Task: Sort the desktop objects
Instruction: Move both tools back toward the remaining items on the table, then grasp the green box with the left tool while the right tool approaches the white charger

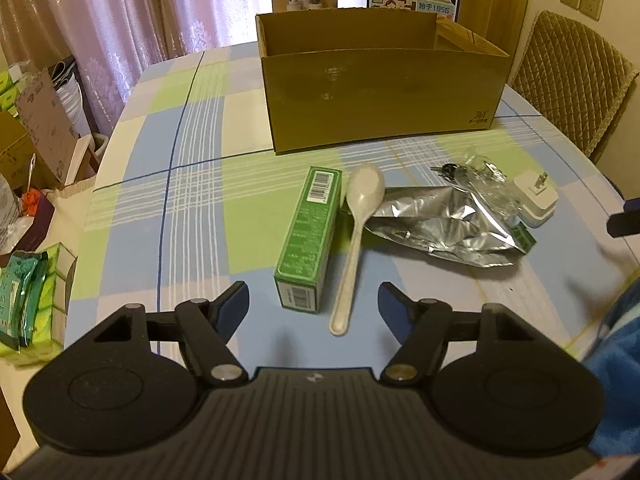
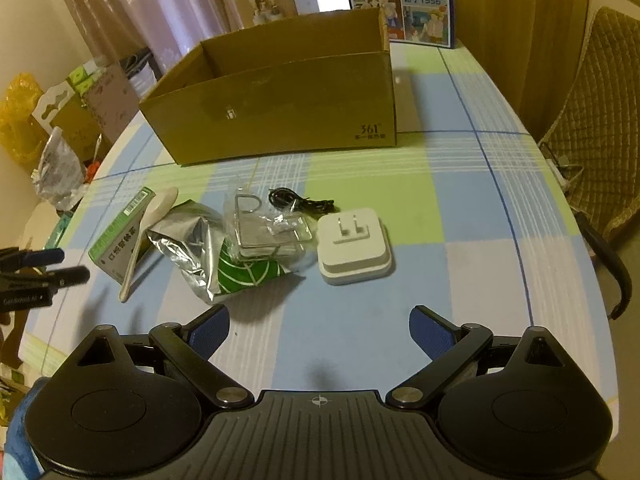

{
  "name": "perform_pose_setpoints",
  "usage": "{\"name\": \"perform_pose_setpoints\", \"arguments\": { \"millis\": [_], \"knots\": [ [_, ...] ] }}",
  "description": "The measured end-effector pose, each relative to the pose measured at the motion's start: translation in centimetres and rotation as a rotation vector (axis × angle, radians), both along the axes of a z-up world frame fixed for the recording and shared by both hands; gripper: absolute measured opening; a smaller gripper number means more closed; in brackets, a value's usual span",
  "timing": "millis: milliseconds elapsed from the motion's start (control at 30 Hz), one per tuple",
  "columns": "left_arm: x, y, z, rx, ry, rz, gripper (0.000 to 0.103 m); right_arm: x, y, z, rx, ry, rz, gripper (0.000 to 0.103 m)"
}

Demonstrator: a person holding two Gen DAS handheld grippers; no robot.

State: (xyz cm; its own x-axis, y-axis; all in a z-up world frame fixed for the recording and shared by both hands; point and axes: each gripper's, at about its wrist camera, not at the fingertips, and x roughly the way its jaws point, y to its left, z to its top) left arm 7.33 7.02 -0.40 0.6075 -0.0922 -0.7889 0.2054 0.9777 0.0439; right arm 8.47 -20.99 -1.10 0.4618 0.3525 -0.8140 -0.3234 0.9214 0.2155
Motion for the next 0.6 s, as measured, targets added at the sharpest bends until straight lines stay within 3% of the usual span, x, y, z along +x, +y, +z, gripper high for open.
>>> {"name": "perform_pose_setpoints", "arguments": {
  "millis": [333,600],
  "knots": [
    [2.2,0.5,-0.8,-0.003,0.009,-0.016,0.066,2.0,-0.6,-0.2,0.050,0.038,-0.041,0.095],
    [3.9,1.0,-1.4,0.027,0.028,-0.040,0.059,5.5,0.7,-1.2,-0.069,0.022,0.044,0.087]
  ]
}}
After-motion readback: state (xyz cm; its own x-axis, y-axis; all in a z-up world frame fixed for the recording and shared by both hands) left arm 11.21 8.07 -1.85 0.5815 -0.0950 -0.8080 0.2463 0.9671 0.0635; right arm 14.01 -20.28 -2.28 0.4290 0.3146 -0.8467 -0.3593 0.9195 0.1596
